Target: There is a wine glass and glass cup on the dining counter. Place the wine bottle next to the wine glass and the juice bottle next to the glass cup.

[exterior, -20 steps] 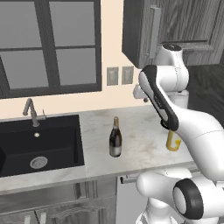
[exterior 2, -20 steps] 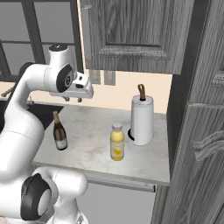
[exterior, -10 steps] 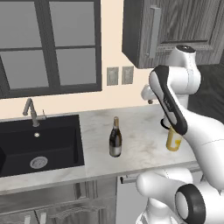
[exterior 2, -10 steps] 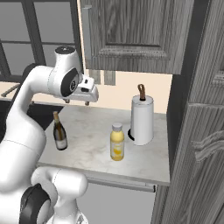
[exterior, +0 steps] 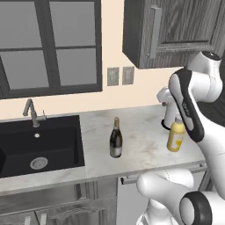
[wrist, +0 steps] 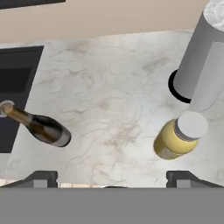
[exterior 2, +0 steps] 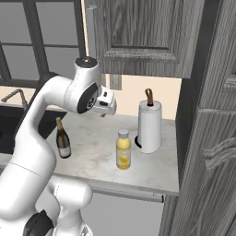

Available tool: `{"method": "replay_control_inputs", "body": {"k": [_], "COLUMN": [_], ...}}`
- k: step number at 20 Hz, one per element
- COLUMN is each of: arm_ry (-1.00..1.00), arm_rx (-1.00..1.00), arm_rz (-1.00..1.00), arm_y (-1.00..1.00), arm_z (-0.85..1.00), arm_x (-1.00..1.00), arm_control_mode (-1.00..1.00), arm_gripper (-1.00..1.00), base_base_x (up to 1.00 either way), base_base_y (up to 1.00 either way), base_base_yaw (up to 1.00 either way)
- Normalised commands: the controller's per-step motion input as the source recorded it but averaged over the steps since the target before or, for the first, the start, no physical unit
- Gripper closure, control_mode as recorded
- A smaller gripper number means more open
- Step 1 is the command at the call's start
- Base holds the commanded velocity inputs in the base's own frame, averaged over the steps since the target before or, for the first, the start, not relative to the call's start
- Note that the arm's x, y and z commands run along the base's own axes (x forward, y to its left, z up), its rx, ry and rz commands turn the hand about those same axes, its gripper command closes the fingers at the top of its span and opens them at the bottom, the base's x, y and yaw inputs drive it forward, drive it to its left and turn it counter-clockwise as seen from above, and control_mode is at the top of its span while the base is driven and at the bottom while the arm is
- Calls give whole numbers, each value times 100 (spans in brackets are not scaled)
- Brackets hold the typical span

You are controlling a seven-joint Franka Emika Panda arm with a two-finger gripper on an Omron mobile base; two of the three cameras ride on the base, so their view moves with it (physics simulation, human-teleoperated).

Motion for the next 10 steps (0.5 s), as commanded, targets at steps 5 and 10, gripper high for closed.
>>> {"method": "replay_control_inputs", "body": {"k": [5,10], "arm_ry": [0,0], "arm_rx": [-1,-2], "arm_rz": [0,0], "arm_y": [-44,-39], "arm_z": [-9,-11], "arm_x": [-1,1], "arm_control_mode": [-100,-100], "arm_gripper": [-100,-100], "base_base_x": [0,0], "base_base_y": [0,0], "base_base_yaw": [0,0]}}
